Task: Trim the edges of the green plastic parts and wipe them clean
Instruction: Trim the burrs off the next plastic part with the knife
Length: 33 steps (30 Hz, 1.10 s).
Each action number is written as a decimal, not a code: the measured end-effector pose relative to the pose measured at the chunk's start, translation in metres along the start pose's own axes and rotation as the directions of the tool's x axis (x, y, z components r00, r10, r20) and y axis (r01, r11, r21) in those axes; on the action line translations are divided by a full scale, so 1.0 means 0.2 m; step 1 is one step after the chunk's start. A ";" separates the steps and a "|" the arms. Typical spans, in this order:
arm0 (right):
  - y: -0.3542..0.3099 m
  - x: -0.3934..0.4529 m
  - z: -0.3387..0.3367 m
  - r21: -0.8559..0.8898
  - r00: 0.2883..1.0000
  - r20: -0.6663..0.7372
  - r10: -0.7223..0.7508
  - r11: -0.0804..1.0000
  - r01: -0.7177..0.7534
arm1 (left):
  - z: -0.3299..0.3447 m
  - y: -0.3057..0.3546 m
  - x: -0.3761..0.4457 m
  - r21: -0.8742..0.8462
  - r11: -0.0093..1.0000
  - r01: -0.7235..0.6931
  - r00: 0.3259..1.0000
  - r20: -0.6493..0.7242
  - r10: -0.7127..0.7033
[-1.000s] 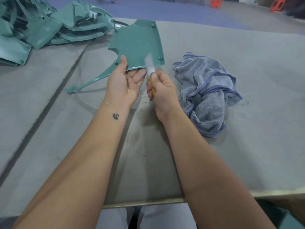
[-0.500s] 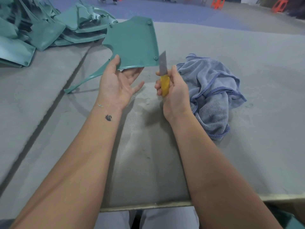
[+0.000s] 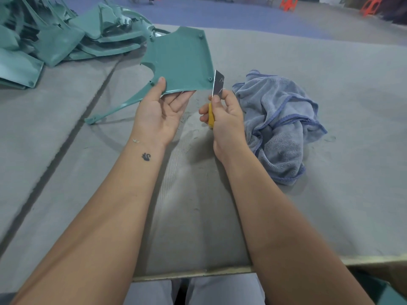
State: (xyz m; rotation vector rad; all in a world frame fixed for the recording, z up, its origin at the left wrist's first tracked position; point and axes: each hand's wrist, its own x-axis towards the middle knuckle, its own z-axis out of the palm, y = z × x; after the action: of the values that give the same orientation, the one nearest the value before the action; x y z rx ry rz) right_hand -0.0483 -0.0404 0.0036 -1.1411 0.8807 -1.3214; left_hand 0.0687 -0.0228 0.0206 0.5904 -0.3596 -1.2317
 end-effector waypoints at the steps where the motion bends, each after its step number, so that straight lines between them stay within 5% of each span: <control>1: 0.00 0.00 0.00 -0.011 1.000 -0.003 -0.005 1.000 0.005 | 0.00 0.00 0.00 -0.006 1.000 -0.003 1.000 0.003 0.003; 17: 0.02 -0.01 0.01 -0.082 0.971 0.237 -0.030 0.995 0.051 | 0.00 -0.01 -0.02 -0.063 0.998 -0.013 1.000 0.025 0.015; 24: 0.00 0.02 -0.02 0.006 0.995 0.037 0.089 0.996 -0.089 | -0.01 -0.01 -0.01 -0.070 0.997 -0.012 1.000 0.018 0.013; 30: 0.02 -0.02 0.03 -0.155 0.957 0.289 -0.005 0.987 0.052 | 0.01 -0.02 -0.02 -0.063 0.998 0.002 1.000 0.024 -0.001; 33: 0.00 0.00 -0.01 0.043 0.985 0.170 0.022 0.999 -0.029 | -0.01 -0.02 -0.02 0.051 0.998 0.029 1.000 0.010 -0.029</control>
State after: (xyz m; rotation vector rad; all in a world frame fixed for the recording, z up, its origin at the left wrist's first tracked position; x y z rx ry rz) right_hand -0.0497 -0.0398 0.0042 -1.1842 0.7356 -1.1984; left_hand 0.0649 -0.0190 0.0170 0.6352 -0.3936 -1.2570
